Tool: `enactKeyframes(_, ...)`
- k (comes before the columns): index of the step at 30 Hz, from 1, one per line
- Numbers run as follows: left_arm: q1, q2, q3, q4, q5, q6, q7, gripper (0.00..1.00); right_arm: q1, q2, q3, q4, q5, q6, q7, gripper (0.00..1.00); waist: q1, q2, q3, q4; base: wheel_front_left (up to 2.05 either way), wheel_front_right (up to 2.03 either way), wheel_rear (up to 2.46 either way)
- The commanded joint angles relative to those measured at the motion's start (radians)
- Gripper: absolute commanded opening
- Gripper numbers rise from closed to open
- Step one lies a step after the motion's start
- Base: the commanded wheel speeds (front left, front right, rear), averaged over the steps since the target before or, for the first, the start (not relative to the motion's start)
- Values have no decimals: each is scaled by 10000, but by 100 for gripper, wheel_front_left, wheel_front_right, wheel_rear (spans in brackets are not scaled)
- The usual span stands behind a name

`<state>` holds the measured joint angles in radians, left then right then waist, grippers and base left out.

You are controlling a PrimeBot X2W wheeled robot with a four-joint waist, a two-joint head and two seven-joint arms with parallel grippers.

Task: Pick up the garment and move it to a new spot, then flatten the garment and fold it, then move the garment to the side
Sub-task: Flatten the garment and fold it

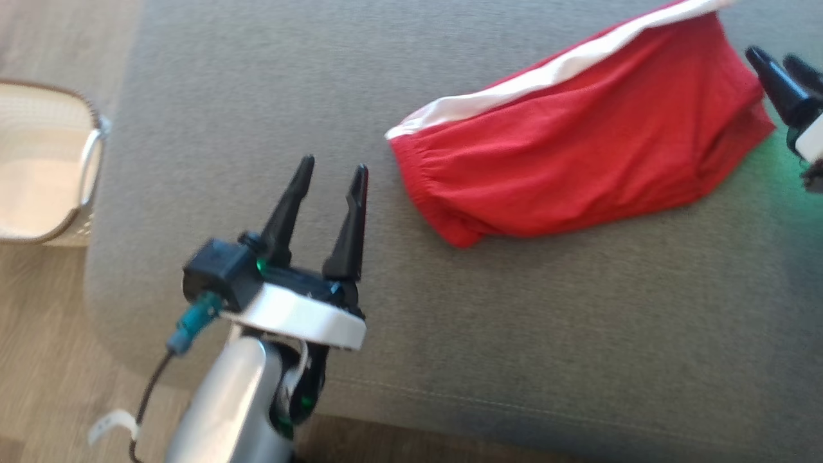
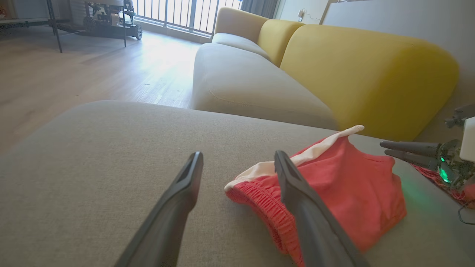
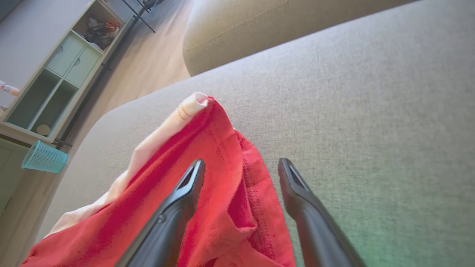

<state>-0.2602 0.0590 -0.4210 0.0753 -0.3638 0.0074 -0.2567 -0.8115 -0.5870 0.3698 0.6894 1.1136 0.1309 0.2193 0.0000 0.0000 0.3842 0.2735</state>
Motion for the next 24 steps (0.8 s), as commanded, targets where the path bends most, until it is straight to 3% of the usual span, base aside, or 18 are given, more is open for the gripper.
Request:
enactKeyframes(1, 151, 6, 289, -504, 217, -9, -51, 100, -154, 19, 50, 259, -295, -2, -188, 100, 0, 0, -15, 359, 0, 0, 0)
enactKeyframes(6, 566, -68, 103, -733, 412, -27, -51, 100, -595, 373, 169, 1973, -975, -2, -394, 100, 0, 0, -81, 789, 0, 0, 0)
enactKeyframes(13, 872, -84, 189, -940, 302, 153, -51, 100, -623, 1018, 689, 3953, -1427, -2, 554, 100, 0, 0, -494, 973, 0, 0, 0)
enactKeyframes(15, 957, -85, 298, -980, 358, 187, -51, 100, -525, 1071, 763, 4104, -1378, -2, 795, 29, 0, 0, -642, 864, 0, 0, 0)
enactKeyframes(16, 1010, -85, 355, -987, 397, 196, -51, 100, -469, 1075, 793, 4116, -1341, -2, 877, 0, 0, 0, -722, 787, 0, 0, 0)
enactKeyframes(24, 1536, -86, 677, -1015, 781, 118, -51, 100, -15, 622, 753, 3719, -1006, -2, 560, 0, 0, 0, -1307, -149, 0, 0, 0)
